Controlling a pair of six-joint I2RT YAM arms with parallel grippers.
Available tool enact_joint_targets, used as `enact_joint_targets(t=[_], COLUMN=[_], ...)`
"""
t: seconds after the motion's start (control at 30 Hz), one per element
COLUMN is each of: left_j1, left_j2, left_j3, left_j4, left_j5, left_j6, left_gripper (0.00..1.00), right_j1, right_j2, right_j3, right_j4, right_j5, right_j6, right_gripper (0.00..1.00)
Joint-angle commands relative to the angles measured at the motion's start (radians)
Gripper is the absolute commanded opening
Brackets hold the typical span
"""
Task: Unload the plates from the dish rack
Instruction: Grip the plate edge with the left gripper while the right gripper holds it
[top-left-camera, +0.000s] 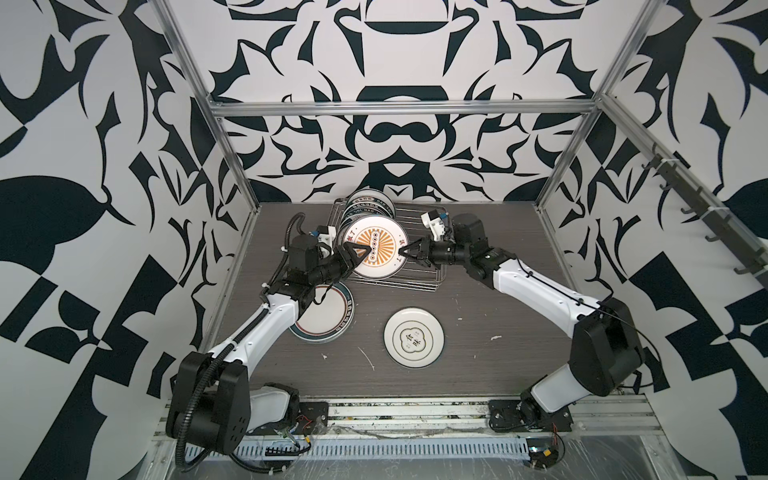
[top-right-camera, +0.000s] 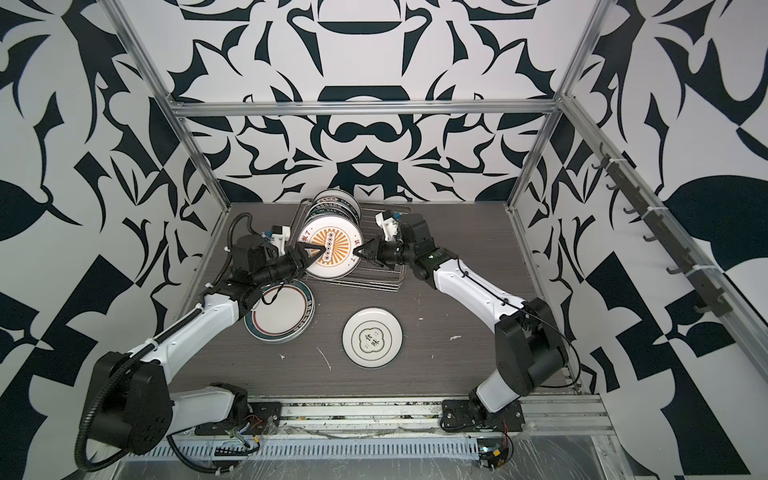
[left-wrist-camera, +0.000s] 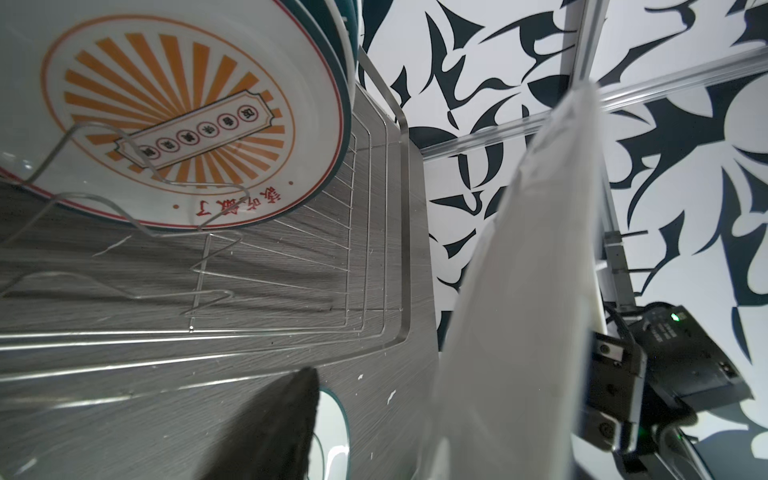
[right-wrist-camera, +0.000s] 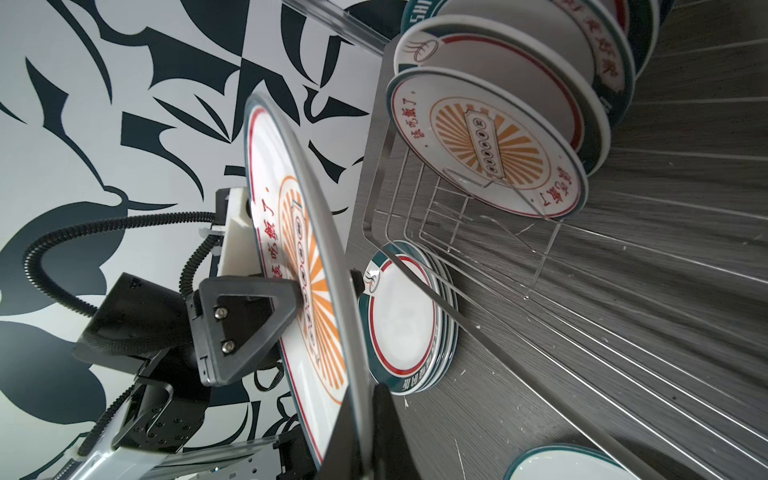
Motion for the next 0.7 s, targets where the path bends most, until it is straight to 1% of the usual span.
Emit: enact_joint_targets(t=[0.0,0.13,0.23,0.33,0.43,0.5,0.57,0.6,0.67], left_j1=[-0.002,-0.002,-0.002,-0.002,-0.002,-0.002,-0.002,-0.002,-0.002], left_j2=[-0.029,-0.049,-0.061,-0.073,-0.087,-0.098,-0.106,-0.112,-0.133], left_j3=[-0.017,-0.029,-0.03,-0.026,-0.023,-0.018,0.003,0.018,0.049], left_j4=[0.032,0.028,0.024,0.005,-0.019,-0.038,-0.09,-0.128,-0.219], left_j5=[0.021,0.026,0.03,0.032,0.029,0.028,0.032,0.037,0.033], left_j6=[-0.01,-0.015,-0.014,-0.01,-0.007,-0.005,0.001,0.007,0.027], left_gripper=[0.48,0.26,0.17,0.06,0.0,0.0,0.0,0.0,0.0], right_j1=[-0.003,-0.002,0.003,0.008,0.007,0.008,0.004,-0.001,-0.012], right_j2=[-0.032,-0.021,-0.009,0.005,0.01,0.013,0.003,-0.004,-0.023], right_j3=[0.002,-0.002,-0.001,0.0,-0.002,0.004,0.006,0.017,0.053], right_j4=[0.125,0.141,0.16,0.173,0.183,0.174,0.141,0.092,-0.048], right_j5=[-0.024,-0.03,-0.039,-0.047,-0.044,-0.044,-0.017,0.003,0.071], right_j6=[0.024,0.029,0.03,0.032,0.034,0.027,0.002,-0.033,-0.124], right_gripper=[0.0,0.0,0.01,0.06,0.14,0.24,0.32,0.35,0.38])
